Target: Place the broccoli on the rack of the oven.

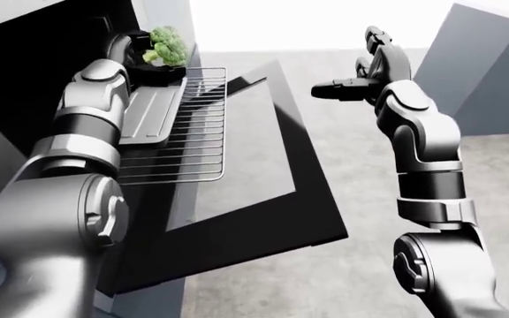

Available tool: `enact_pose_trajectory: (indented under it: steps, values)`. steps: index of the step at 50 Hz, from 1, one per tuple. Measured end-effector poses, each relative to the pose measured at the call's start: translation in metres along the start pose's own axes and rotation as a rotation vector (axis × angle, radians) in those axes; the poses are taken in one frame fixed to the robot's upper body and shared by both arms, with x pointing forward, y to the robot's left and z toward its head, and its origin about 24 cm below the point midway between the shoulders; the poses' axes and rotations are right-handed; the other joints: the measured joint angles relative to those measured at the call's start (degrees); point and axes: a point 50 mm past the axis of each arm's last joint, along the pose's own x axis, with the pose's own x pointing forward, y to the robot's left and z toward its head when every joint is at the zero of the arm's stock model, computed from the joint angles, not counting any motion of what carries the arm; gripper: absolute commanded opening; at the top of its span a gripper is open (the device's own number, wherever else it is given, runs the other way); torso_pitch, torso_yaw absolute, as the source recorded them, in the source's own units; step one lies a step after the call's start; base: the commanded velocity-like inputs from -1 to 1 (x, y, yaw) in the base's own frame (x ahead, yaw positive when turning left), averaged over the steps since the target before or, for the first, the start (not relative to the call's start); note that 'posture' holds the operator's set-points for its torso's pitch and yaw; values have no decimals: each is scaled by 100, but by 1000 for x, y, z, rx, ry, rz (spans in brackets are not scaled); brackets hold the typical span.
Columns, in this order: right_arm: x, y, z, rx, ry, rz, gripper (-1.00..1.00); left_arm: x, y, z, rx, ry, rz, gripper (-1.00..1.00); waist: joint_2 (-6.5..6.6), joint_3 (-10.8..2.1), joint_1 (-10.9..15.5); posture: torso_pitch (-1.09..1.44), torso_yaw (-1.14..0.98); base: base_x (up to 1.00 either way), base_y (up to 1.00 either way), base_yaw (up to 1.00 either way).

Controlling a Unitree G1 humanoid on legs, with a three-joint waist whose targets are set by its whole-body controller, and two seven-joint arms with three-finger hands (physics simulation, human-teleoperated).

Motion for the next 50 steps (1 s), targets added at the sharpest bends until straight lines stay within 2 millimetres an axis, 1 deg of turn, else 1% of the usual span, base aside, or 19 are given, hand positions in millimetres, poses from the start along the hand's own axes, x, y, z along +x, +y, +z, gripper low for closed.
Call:
enact_pose_trajectory:
  steps: [9, 21, 25, 36, 37, 39, 40, 41, 43, 45, 46, 48, 49, 50]
  values:
    - [0, 1, -7, 5, 11, -3, 100, -2, 18, -5, 35, 22, 112, -13, 33, -6, -26, 0, 0, 0, 0, 0]
    - [-2, -1, -13, 12, 17, -6, 100, -5, 39, -22, 153, 75, 302, -9, 57, -6, -45, 0, 0, 0, 0, 0]
    - [-1, -1, -12, 11, 16, -8, 100, -5, 40, -27, 157, 86, 326, -8, 62, -5, -45, 0, 0, 0, 0, 0]
    - [-1, 3, -7, 20, 1, 6, 100, -6, 42, -32, 159, 96, 354, -7, 77, -14, -56, 0, 0, 3, 0, 0]
    - [-1, 5, -10, 22, 8, 12, 100, -5, 42, -34, 159, 104, 353, -7, 87, 18, -45, 0, 0, 52, 0, 0]
    - [0, 7, -13, 21, 20, 24, 100, -5, 41, -38, 158, 123, 346, -7, 150, 156, -29, 0, 0, 64, 0, 0]
    - [-1, 7, -13, 21, 17, 26, 100, -5, 41, -38, 156, 125, 345, -7, 221, 196, -37, 0, 0, 66, 0, 0]
    - [-1, 6, -12, 22, 14, 24, 100, -5, 40, -38, 155, 123, 344, -8, 288, 202, -55, 0, 0, 66, 0, 0]
    - [-2, 3, -11, 23, 6, 14, 100, -5, 41, -35, 153, 112, 344, -7, 387, 115, -122, 0, 0, 66, 0, 0]
    - [-2, 2, -3, 23, -21, 9, 100, -6, 44, -27, 143, 88, 352, -7, 543, -9, -149, 0, 0, 49, 0, 0]
    - [-3, 4, 1, 25, -39, 13, 100, -7, 47, -22, 139, 70, 361, -6, 511, -13, -117, 0, 0, 0, 0, 0]
    - [-4, 7, 6, 25, -67, 26, 100, -8, 52, -14, 134, 38, 383, -6, 545, -10, -122, 0, 0, 0, 0, 0]
    - [-3, 9, 5, 26, -68, 33, 100, -9, 54, -12, 134, 30, 390, -6, 538, 31, -137, 0, 0, 0, 0, 0]
    - [-3, 10, 3, 27, -58, 36, 100, -9, 54, -12, 134, 28, 392, -6, 494, 86, -152, 0, 0, 0, 0, 0]
